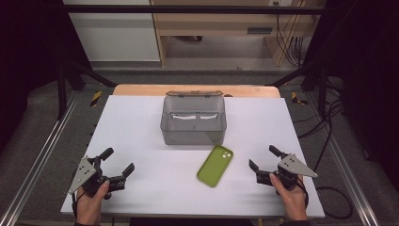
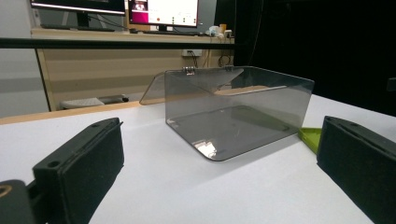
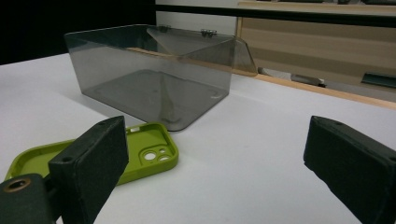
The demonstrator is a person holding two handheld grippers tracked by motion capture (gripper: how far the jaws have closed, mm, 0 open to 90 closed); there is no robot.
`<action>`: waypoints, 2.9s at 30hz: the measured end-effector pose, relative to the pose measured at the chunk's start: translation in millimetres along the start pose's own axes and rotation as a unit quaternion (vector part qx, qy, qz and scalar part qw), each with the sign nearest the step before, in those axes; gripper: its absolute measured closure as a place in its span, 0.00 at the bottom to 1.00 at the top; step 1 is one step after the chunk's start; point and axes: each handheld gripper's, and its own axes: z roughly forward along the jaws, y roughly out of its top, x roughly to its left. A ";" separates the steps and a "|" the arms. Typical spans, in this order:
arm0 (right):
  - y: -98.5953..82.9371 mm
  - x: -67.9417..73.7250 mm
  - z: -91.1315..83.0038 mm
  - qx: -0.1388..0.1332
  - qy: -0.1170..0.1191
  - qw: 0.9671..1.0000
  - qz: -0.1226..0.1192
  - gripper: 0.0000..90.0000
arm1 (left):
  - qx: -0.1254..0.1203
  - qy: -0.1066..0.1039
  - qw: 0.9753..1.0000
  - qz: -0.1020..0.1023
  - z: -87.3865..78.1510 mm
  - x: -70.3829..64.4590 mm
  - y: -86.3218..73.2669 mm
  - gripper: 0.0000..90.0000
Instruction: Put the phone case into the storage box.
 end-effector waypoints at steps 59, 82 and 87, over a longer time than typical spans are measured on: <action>20.9 128.5 115.6 0.293 0.139 0.945 -0.028 1.00 | 0.051 0.016 0.998 -0.018 8.7 -4.0 -5.5 0.02; 16.1 175.4 119.4 0.284 0.199 0.938 -0.018 1.00 | 0.051 0.017 0.998 -0.018 8.5 -3.3 -5.5 0.02; 16.7 194.7 121.5 0.284 0.220 0.933 -0.024 1.00 | 0.052 0.015 0.998 -0.017 8.8 -4.0 -5.3 0.02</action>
